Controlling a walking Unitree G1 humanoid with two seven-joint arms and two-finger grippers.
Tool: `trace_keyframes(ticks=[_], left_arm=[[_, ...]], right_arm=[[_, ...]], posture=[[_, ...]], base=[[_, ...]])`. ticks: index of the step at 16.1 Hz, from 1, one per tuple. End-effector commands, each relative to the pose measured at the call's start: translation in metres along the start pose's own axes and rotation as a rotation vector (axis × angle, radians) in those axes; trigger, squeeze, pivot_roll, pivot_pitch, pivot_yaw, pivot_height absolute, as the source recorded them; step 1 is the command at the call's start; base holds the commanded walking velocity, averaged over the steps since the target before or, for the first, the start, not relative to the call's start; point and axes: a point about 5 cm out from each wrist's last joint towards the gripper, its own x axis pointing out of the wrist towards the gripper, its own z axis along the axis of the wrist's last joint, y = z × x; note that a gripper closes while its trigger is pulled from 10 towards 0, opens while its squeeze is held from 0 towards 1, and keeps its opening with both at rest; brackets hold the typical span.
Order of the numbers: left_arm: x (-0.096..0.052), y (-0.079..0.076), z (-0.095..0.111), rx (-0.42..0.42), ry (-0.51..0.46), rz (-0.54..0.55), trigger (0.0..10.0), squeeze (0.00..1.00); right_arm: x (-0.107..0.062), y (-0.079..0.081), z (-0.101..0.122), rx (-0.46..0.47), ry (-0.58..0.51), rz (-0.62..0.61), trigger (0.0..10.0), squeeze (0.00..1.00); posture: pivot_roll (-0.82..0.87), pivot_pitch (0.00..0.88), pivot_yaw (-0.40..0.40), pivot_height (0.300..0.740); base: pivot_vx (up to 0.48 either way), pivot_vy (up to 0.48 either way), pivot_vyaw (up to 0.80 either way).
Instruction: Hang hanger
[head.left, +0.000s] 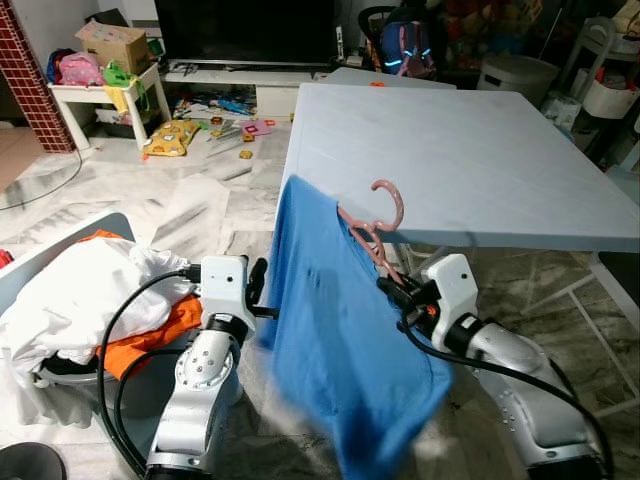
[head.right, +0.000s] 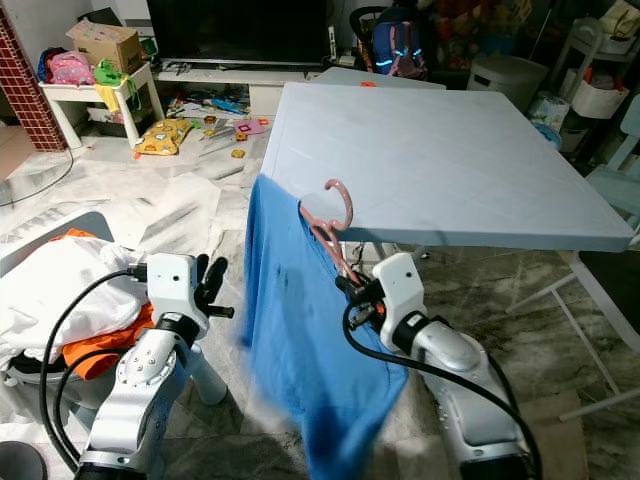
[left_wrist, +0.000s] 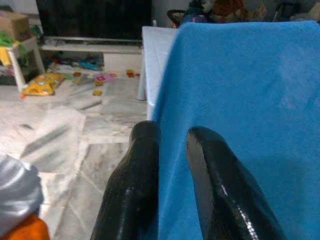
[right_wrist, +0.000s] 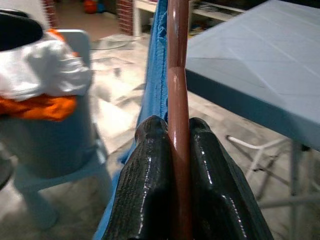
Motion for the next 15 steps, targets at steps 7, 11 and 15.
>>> trace_keyframes(ticks=[7,11,15], left_arm=[[0.011,-0.002,0.008,-0.136,-0.013,-0.018,10.0,0.0],[0.015,-0.017,0.01,-0.248,0.007,-0.101,10.0,0.0],[0.015,-0.029,0.011,-0.297,0.018,-0.183,10.0,0.0]], right_arm=[[-0.01,0.024,0.014,-0.008,-0.004,0.242,10.0,0.0],[-0.002,0.033,0.017,-0.011,-0.022,0.234,10.0,0.0],[0.008,0.029,0.031,0.026,-0.091,0.124,10.0,0.0]], posture=[[-0.13,0.0,-0.041,0.74],[-0.13,0.0,-0.042,0.74],[-0.13,0.0,-0.039,0.74]], base=[[0.0,0.0,0.0],[0.0,0.0,0.0],[0.0,0.0,0.0]])
